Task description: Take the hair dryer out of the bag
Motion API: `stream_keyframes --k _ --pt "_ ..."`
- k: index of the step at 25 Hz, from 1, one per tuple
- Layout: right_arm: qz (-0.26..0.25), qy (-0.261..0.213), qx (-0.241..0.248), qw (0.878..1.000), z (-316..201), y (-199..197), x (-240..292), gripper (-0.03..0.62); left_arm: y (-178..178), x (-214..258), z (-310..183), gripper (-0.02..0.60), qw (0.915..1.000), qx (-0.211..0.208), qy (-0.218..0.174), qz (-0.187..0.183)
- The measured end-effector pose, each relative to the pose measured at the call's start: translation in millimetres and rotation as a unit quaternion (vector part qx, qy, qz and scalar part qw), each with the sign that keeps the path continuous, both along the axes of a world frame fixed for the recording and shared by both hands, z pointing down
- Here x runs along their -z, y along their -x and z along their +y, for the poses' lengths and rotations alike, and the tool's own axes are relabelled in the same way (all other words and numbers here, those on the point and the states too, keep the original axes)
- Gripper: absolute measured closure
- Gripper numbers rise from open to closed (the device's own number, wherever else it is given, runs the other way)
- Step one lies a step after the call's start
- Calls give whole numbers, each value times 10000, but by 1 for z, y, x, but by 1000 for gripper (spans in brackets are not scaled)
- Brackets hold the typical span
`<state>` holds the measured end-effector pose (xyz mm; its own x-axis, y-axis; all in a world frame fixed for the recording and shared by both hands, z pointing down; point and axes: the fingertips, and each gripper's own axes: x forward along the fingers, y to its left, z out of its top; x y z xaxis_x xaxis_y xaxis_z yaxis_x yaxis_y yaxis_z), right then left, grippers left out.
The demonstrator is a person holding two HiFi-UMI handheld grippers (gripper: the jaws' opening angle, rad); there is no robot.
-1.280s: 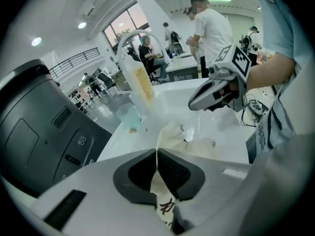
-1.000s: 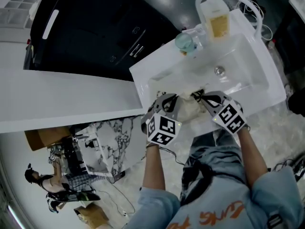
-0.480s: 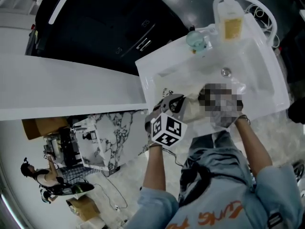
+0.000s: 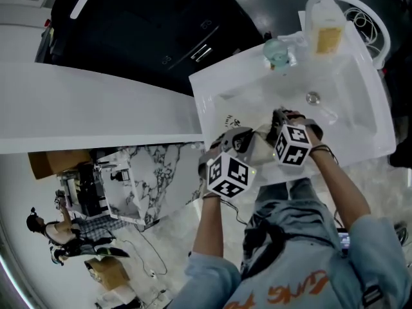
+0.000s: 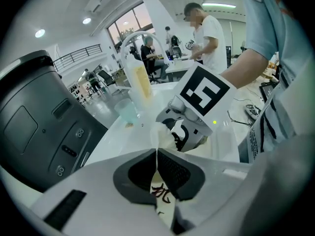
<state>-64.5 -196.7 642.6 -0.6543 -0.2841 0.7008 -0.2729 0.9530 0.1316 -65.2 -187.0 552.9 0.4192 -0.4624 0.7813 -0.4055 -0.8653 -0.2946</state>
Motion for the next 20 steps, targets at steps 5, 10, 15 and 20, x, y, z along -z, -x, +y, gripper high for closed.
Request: stream_keyframes --k 5,10,15,20 --pt "404 681 701 9944 10 4 -5 386 6 -1 0 572 9999 53 84 93" --pt "1248 808 1347 9797 20 7 -32 303 8 1 3 572 9991 152 152 359" --pt "1533 511 1450 9761 16 13 -44 296 9 -3 8 572 9986 218 138 453" --pt "1549 651 1362 9763 21 14 -44 342 34 2 26 539 9954 574 129 756"
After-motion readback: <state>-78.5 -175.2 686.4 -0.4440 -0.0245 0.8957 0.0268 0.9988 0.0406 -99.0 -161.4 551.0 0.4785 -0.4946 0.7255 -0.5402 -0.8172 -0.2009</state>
